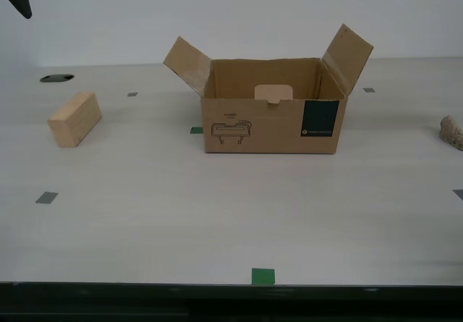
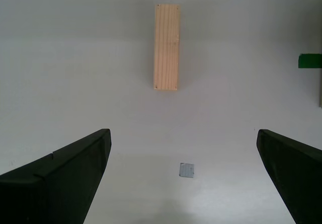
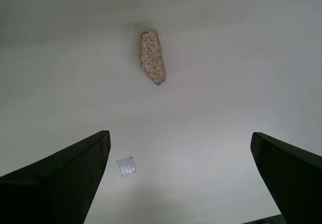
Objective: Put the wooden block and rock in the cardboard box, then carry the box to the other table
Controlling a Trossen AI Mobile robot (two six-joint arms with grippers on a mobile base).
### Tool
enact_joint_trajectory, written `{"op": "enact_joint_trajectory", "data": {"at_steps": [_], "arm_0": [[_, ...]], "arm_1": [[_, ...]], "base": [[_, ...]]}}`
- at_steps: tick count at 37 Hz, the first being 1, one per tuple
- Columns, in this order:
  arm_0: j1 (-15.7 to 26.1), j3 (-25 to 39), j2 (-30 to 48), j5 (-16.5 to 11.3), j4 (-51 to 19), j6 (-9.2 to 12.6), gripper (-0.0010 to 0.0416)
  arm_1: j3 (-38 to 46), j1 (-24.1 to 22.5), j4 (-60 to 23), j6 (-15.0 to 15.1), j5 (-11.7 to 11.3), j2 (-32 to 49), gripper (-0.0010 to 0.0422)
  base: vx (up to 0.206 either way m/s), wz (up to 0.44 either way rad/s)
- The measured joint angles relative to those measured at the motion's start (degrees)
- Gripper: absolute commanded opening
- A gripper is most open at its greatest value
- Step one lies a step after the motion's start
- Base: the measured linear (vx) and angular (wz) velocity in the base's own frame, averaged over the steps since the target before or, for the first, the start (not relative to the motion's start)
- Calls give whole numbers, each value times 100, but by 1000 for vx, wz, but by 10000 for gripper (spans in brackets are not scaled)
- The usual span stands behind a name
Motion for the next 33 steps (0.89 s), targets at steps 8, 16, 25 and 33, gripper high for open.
{"op": "enact_joint_trajectory", "data": {"at_steps": [8,16,25,33], "arm_0": [[4,0,450,-4,278,-31,389],[4,0,728,-286,660,-42,389],[7,0,1051,-302,767,-44,390],[7,0,1318,-304,964,-46,390]], "arm_1": [[0,0,0,0,0,0,398],[0,0,0,0,0,0,398],[-9,0,4,-2,0,0,398],[-92,7,232,2,-2,323,398]], "base": [[0,0],[0,0],[0,0],[0,0]]}}
